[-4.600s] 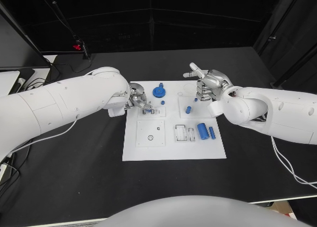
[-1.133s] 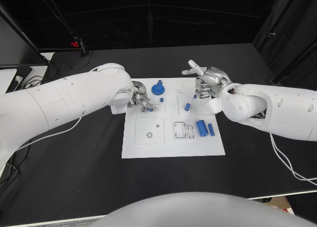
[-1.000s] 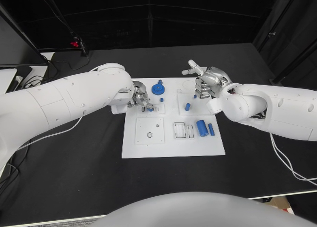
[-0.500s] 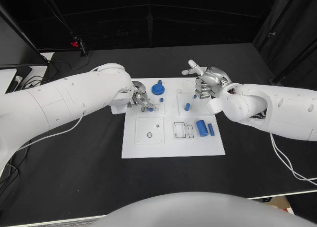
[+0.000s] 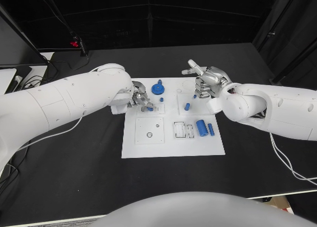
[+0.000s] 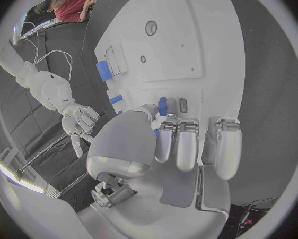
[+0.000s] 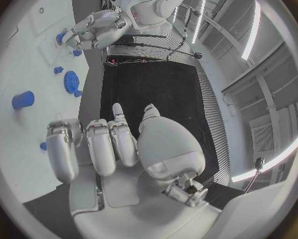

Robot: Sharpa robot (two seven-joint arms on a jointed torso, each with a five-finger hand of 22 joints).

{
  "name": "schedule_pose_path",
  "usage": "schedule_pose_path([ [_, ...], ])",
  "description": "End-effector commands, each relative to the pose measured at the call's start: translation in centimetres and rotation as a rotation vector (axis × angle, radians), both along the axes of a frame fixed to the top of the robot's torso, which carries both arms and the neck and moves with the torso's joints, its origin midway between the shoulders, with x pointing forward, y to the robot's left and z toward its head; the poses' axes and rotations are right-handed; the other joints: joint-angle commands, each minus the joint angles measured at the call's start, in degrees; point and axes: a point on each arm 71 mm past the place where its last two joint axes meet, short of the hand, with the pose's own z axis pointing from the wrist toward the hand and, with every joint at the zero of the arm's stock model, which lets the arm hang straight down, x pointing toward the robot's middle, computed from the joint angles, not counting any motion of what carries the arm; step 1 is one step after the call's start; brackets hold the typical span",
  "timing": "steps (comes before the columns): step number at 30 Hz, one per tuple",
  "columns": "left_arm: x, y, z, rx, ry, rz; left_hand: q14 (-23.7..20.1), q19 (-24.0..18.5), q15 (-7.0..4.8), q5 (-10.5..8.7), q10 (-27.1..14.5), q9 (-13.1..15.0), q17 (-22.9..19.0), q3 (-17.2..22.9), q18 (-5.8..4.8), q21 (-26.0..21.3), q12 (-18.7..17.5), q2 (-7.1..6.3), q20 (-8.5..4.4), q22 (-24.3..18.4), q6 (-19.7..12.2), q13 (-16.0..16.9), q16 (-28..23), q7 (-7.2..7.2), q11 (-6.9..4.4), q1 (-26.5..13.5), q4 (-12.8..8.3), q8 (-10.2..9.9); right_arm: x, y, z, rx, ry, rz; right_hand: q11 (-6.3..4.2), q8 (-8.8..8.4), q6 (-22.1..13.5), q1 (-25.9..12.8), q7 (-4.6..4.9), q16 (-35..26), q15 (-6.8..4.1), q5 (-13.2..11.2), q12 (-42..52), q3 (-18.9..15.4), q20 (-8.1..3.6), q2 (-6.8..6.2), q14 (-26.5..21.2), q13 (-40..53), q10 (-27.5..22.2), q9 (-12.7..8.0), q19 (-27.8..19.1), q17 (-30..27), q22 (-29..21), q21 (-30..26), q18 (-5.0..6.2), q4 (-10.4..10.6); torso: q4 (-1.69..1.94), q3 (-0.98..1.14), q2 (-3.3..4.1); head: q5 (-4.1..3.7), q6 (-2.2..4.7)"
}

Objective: Assemble the parts on the task board

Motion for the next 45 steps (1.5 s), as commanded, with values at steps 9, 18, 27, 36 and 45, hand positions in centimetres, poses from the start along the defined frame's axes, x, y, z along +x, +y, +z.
schedule_pose_path([
  [9,-0.22,-0.02,-0.48,0.015,0.013,0.000,5.90,5.99,0.52,-3.20,5.98,0.02,15.09,-1.78,-0.38,0.18,-0.08,0.20,0.69,15.10,-0.23,15.05,0.05,0.23,0.48,-2.52,0.03,-0.83,0.03,0.17,0.12,0.005,-0.006,0.006,0.04,0.18,-0.49,0.01,3.28,0.14,-0.17,0.23,0.15,0.15,-0.37,0.63,5.95,15.08,6.06,-0.07,5.42,15.08,14.84,-0.22,-0.23,0.11,-0.04,-0.01,-0.01,-0.11,-0.09],
  [18,-0.23,-0.13,-0.44,-0.001,0.006,-0.006,5.90,5.99,0.55,-3.62,5.98,0.16,15.09,-2.38,-0.38,0.18,-0.08,0.40,0.74,15.10,0.16,15.05,0.05,0.20,0.47,-3.33,0.09,-0.78,0.07,0.13,0.09,0.003,-0.004,0.004,0.04,0.18,-0.49,0.01,3.28,0.14,-0.17,0.23,0.15,0.15,-0.37,0.63,5.95,15.08,6.06,-0.07,5.42,15.08,14.84,-0.22,-0.23,0.11,0.00,0.01,0.01,-0.18,-0.13],
  [27,-0.17,-0.22,-0.36,-0.025,-0.007,-0.009,5.90,5.99,0.69,-5.73,5.98,0.66,15.09,-6.37,-0.38,0.18,-0.08,-0.18,0.86,15.10,0.66,15.05,0.05,0.31,0.57,-9.20,0.09,-0.83,0.11,0.11,0.06,0.002,-0.004,0.002,0.04,0.21,-0.52,0.01,3.28,0.14,-0.16,0.24,0.15,0.16,-0.36,0.69,5.95,15.08,6.06,-0.07,5.39,15.08,14.82,-0.25,-0.22,0.11,0.01,0.00,0.01,-0.20,-0.09],
  [36,-0.16,-0.41,-0.27,-0.054,-0.018,-0.022,5.90,5.99,0.72,-15.87,5.98,2.11,15.09,-12.27,-0.38,0.18,-0.08,-0.16,0.94,15.10,0.81,15.05,0.05,0.31,0.57,-15.18,0.04,-0.21,0.12,0.00,0.05,0.001,-0.003,-0.001,0.04,0.21,-0.52,0.01,3.28,0.14,-0.16,0.24,0.15,0.16,-0.36,0.69,5.95,15.08,6.06,-0.07,5.39,15.08,14.82,-0.25,-0.22,0.11,-0.02,0.03,-0.01,-0.16,-0.15],
  [45,-0.09,-0.32,-0.23,-0.059,-0.028,-0.014,5.90,5.99,0.73,-17.20,5.98,2.49,15.09,-13.18,-0.38,0.18,-0.08,0.37,0.96,15.10,0.89,15.05,0.05,0.29,0.56,-15.65,0.01,-0.03,0.10,0.00,0.05,0.001,-0.003,-0.001,0.05,0.24,-0.54,0.01,3.29,0.14,-0.16,0.24,0.15,0.17,-0.36,0.76,5.95,15.08,6.06,-0.08,5.33,15.08,14.79,-0.29,-0.20,0.12,-0.01,0.02,0.00,-0.19,-0.07],
])
